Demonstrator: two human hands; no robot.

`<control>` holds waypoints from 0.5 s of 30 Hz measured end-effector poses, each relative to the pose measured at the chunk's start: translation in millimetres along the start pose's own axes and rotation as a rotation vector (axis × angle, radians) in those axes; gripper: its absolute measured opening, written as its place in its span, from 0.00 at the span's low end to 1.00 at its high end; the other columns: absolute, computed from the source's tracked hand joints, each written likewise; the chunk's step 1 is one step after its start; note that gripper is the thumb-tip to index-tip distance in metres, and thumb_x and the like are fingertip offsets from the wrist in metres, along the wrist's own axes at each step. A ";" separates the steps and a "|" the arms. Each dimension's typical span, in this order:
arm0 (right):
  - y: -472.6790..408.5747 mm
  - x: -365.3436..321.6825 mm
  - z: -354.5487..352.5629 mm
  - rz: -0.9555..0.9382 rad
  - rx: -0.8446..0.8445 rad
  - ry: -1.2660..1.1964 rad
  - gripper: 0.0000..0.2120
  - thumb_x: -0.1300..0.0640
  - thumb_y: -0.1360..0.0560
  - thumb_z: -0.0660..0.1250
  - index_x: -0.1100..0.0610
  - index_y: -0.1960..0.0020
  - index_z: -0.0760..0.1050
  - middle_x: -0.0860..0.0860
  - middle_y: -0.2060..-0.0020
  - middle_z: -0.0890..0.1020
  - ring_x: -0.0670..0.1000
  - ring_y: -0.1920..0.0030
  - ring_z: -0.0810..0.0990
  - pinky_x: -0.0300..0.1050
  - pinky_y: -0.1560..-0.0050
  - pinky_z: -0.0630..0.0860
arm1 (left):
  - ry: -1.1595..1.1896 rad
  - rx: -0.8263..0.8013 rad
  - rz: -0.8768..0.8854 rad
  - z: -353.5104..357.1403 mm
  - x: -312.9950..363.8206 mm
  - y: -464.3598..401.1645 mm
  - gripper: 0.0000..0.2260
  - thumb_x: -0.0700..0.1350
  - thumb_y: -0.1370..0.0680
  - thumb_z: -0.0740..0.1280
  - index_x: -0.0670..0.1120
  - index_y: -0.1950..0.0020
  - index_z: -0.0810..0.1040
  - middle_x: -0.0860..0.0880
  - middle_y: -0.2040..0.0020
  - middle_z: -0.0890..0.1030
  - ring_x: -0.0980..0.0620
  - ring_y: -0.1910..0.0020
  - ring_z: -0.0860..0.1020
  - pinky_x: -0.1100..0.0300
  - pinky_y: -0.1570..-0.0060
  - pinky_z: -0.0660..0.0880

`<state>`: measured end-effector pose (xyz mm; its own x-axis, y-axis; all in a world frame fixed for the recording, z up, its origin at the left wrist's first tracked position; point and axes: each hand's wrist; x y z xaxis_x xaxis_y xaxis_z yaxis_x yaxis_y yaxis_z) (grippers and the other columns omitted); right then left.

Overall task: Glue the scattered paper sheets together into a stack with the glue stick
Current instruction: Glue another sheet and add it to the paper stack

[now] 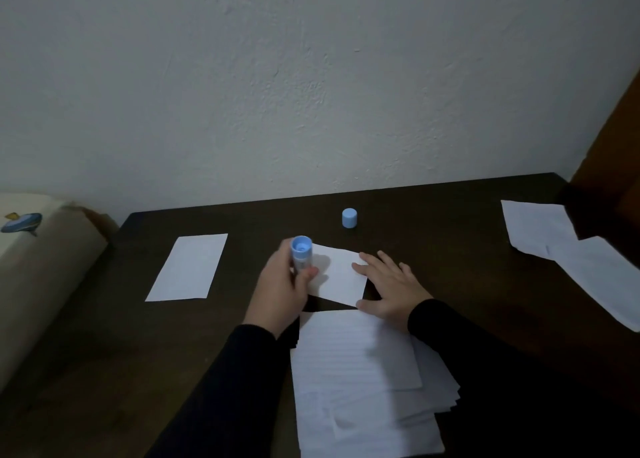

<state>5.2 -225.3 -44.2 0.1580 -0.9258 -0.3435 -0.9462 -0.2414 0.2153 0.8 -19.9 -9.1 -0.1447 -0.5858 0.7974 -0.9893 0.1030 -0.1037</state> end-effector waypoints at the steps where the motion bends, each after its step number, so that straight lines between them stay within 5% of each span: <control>1: 0.4 -0.5 -0.3 -0.001 0.000 0.000 0.33 0.44 0.23 0.61 0.46 0.22 0.51 0.44 0.22 0.46 0.49 0.23 0.41 0.57 0.26 0.42 | 0.005 0.029 -0.028 -6.1 -4.7 -1.6 0.16 0.46 0.22 0.66 0.56 0.36 0.68 0.58 0.45 0.76 0.60 0.45 0.74 0.59 0.43 0.71; 9: 3.7 -5.1 -3.0 0.033 -0.019 0.025 0.34 0.42 0.23 0.60 0.45 0.22 0.51 0.49 0.22 0.42 0.53 0.23 0.37 0.58 0.26 0.42 | 0.101 0.140 -0.182 -23.7 -18.5 -9.9 0.20 0.46 0.22 0.66 0.54 0.31 0.64 0.54 0.40 0.74 0.53 0.39 0.73 0.56 0.42 0.70; 15: 12.3 -27.6 -5.1 0.160 -0.041 0.219 0.35 0.31 0.23 0.44 0.45 0.21 0.48 0.53 0.22 0.47 0.59 0.23 0.42 0.66 0.27 0.44 | 0.467 0.484 -0.169 -32.9 -0.1 -4.5 0.20 0.48 0.20 0.64 0.54 0.31 0.61 0.55 0.43 0.71 0.54 0.42 0.73 0.53 0.40 0.71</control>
<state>-9.4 -204.2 -27.4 0.0687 -0.9929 -0.0971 -0.9525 -0.0942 0.2897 6.0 6.1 10.9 -0.0708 -0.1440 0.9870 -0.9115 -0.3925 -0.1227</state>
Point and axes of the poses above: each hand's wrist, its own y-axis away from the middle knuckle, its own z-axis out of the palm, x = y × z
